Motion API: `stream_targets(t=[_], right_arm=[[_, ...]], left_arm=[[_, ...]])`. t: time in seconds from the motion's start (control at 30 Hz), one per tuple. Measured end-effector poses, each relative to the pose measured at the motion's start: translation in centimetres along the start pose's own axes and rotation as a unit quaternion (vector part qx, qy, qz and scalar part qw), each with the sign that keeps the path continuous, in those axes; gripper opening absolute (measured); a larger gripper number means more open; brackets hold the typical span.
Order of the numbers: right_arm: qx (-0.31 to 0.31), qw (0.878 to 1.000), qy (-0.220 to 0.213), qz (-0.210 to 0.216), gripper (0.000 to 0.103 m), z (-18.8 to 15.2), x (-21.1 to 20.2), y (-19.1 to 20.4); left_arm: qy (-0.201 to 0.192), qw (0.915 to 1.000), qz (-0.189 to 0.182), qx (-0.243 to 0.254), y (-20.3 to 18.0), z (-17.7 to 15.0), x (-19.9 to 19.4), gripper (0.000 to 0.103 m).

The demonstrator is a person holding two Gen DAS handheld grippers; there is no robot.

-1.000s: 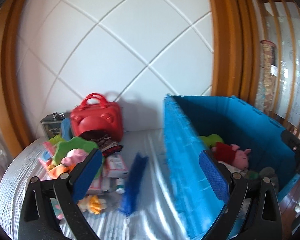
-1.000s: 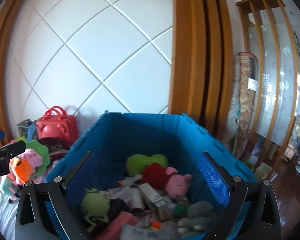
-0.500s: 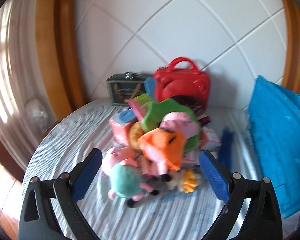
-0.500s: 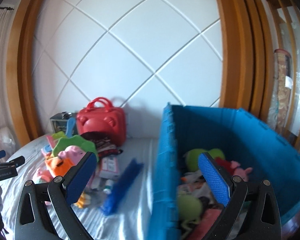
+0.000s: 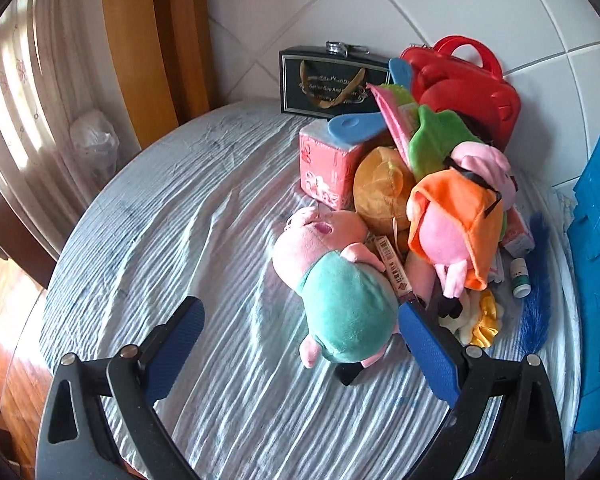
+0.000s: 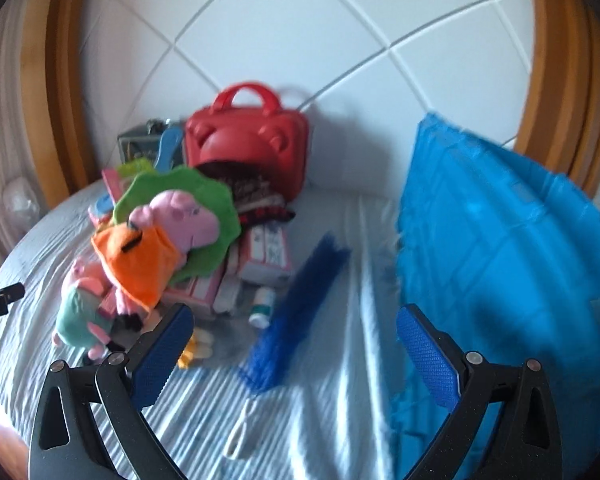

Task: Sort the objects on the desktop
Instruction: 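Grasp the white pill bottle and blue brush with the right gripper while the left grasps the cream plush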

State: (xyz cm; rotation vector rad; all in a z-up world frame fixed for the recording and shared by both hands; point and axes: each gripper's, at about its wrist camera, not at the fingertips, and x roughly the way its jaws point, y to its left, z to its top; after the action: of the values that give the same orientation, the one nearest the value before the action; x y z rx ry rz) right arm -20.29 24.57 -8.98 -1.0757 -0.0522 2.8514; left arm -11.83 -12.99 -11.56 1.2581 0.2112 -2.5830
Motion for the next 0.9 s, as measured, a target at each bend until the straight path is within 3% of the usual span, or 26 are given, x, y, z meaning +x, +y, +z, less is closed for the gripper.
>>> stream_targets(t=[0.23,0.3,0.43,0.5,0.53,0.57,0.73,0.83,0.9], right_arm=[[-0.026,0.994,0.086,0.059,0.103,-0.7,8.5,2.8],[-0.036,0.990,0.113,0.075,0.103,-1.3,10.6,3.6],[-0.030,0.988,0.137,0.061,0.102,-2.1,13.5,3.2],[-0.024,0.989,0.139,0.050,0.084,-2.1,14.2,2.5],[-0.018,0.989,0.140,0.046,0.068,-2.1,14.5,1.9],[-0.014,0.989,0.142,0.045,0.062,-2.1,14.8,1.5],[0.007,0.988,0.150,0.047,0.062,-2.6,15.8,-0.1],[0.013,0.986,0.156,0.048,0.064,-2.7,16.6,-0.6],[0.016,0.986,0.161,0.050,0.070,-2.7,17.2,-0.8]], left_arm=[[0.055,0.9980,-0.019,-0.025,-0.6,0.3,4.3,0.099],[0.063,0.9978,-0.015,-0.017,-1.6,0.4,5.0,0.099],[0.059,0.9970,-0.041,0.027,-5.6,0.3,5.2,0.099],[0.061,0.9950,-0.065,0.044,-8.1,-0.2,5.6,0.096],[0.066,0.9932,-0.078,0.055,-9.6,-0.6,5.9,0.093],[0.073,0.9908,-0.090,0.069,-11.0,-1.1,6.3,0.088],[0.103,0.9781,-0.132,0.124,-17.2,-3.3,8.9,0.087],[0.101,0.9773,-0.131,0.132,-19.7,-3.4,10.6,0.087],[0.106,0.9773,-0.117,0.141,-20.6,-3.2,12.0,0.087]])
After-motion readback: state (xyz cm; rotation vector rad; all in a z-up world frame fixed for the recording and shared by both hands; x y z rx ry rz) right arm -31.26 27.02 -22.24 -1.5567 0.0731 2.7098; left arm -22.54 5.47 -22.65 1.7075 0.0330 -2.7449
